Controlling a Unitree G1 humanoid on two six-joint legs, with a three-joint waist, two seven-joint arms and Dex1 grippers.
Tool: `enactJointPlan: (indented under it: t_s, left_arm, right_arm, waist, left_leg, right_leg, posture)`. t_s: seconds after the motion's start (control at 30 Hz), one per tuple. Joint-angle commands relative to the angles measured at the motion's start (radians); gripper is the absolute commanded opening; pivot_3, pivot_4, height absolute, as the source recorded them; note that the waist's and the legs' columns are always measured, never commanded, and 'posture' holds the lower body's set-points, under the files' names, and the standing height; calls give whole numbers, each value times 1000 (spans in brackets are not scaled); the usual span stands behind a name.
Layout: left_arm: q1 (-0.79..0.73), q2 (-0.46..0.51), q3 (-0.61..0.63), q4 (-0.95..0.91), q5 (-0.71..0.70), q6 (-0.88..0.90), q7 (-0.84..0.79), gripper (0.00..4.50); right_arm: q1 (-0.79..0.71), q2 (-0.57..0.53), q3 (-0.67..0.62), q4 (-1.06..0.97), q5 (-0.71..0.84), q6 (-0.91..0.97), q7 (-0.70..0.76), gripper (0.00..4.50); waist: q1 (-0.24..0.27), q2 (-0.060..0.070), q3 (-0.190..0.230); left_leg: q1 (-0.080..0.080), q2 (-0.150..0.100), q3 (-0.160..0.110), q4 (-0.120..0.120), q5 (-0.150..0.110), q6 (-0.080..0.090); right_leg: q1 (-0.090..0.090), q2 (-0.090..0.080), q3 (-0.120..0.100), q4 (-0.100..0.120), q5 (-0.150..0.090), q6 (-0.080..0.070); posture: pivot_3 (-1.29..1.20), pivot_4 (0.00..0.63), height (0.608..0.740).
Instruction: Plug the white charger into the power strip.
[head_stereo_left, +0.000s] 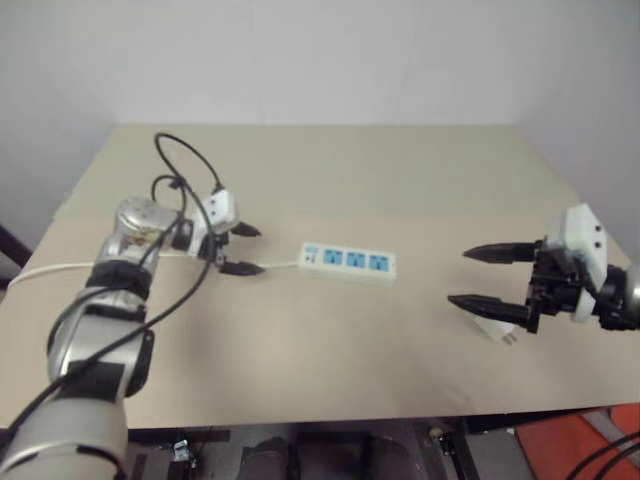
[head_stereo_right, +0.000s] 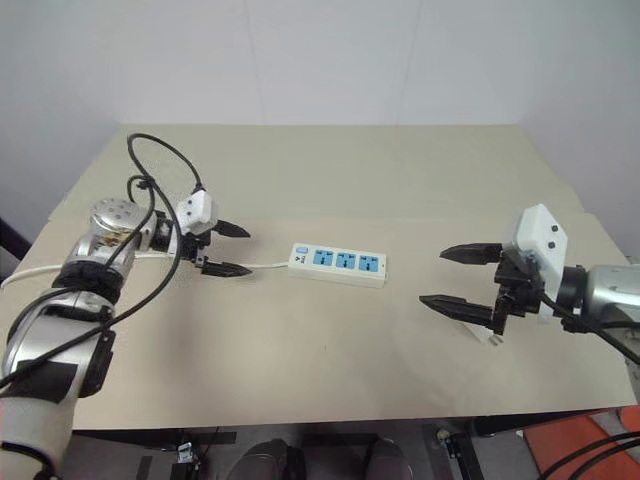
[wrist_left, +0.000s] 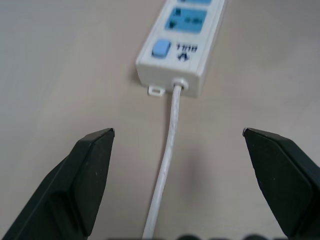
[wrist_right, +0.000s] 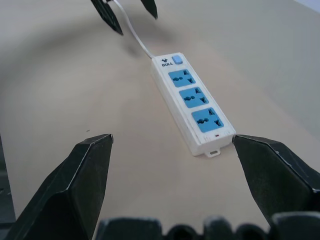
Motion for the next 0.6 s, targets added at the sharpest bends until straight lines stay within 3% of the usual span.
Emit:
enactJointPlan:
  t_s: [0.03,0.43,0.6]
  left_arm:
    - [-31,-17,0,73,46,-65,22,4478]
    - [-13,-95,-10,180,167,-104,155,4478]
    - [-11,-102,-7,190,174,-87,116,2959]
  right_arm:
    - [-14,3,-11,-11,20,-6,-8,4500]
    - [4,5,-37,-12,36,0,10,4500]
    - [22,4,-58,-26,58,12,-1,4500]
  waist:
    - [0,-1,0]
    - [3,-4,2]
    - [3,-4,2]
  left_leg:
    - [0,0,0,0,0,0]
    - [0,1,-2,2,0,1]
    - [1,1,-3,4,-1,1]
  right_leg:
    - [0,0,0,0,0,0]
    - [0,-2,-1,2,0,0]
    - [1,-3,0,4,0,0]
  posture:
    - [0,150,740]
    - [0,150,740]
    - [0,150,740]
